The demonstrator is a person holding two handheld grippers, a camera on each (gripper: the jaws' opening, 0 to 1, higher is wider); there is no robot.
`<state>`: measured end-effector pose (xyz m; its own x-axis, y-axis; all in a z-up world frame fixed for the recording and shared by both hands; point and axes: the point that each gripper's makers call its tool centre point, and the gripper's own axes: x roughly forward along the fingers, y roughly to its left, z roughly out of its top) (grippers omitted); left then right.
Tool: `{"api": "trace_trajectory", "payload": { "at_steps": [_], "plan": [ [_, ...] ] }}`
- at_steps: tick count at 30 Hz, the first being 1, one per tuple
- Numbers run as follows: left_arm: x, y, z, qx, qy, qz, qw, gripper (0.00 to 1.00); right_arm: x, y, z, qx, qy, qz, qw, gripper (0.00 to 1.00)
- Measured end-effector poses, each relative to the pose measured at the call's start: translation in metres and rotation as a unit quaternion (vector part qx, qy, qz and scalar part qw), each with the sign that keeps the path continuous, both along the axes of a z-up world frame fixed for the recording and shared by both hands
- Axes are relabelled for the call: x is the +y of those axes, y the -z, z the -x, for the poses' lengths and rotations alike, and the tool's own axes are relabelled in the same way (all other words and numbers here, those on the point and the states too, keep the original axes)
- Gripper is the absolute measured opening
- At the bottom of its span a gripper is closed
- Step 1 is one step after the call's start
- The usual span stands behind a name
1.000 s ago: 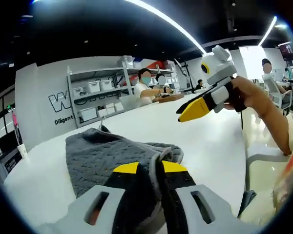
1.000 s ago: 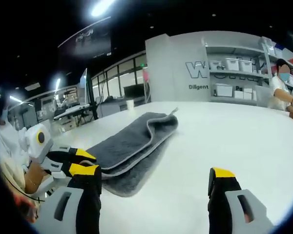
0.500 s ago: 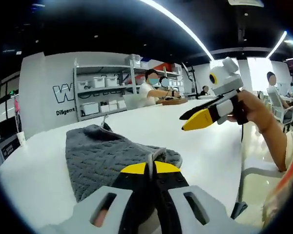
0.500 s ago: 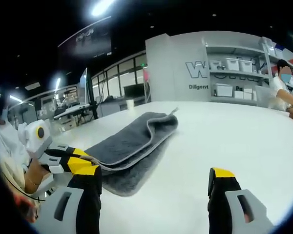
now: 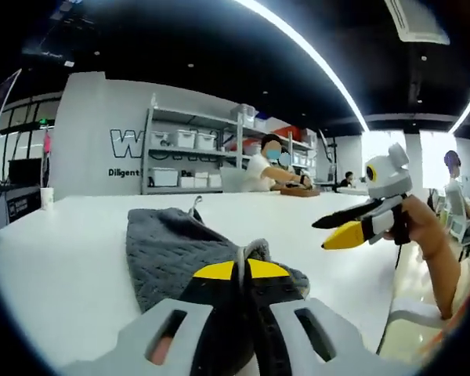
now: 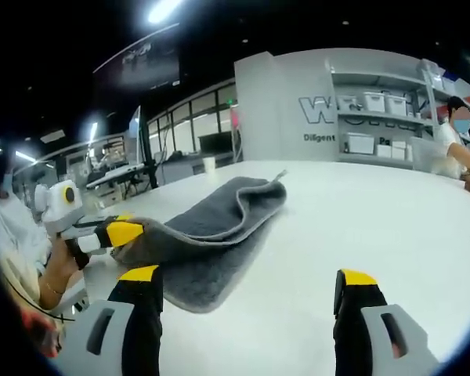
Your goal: Open the folded towel by lifting each exposed corner and separating the folded layers until the towel lies flat within the target outline without major curled edges
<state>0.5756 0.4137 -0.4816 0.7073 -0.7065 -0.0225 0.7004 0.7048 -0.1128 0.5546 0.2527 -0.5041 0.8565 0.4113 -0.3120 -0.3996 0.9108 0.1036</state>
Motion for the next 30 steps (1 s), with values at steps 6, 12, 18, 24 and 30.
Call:
{"api": "trace_trajectory", "payload": {
  "at_steps": [6,12,18,24,30],
  "plan": [
    [0.028,-0.008,-0.018,0.013,-0.031,0.037,0.9988,0.04,0.000,0.003,-0.001,0.005,0.001,0.005,1.0000,0.92],
    [0.060,-0.009,-0.034,0.030,-0.071,0.070,0.9945,0.04,0.002,0.009,-0.001,0.012,-0.005,0.018,0.9998,0.95],
    [0.088,-0.010,-0.044,0.027,-0.103,0.074,0.9916,0.04,0.007,0.012,-0.001,0.014,-0.012,0.029,0.9994,0.99],
    [0.115,-0.007,-0.051,0.032,-0.136,0.085,0.9865,0.04,0.009,0.014,0.001,0.016,-0.014,0.033,0.9992,0.99],
    [0.138,-0.006,-0.053,0.032,-0.164,0.092,0.9817,0.04,0.008,0.013,0.001,0.015,-0.015,0.031,0.9993,0.99]
  ]
}}
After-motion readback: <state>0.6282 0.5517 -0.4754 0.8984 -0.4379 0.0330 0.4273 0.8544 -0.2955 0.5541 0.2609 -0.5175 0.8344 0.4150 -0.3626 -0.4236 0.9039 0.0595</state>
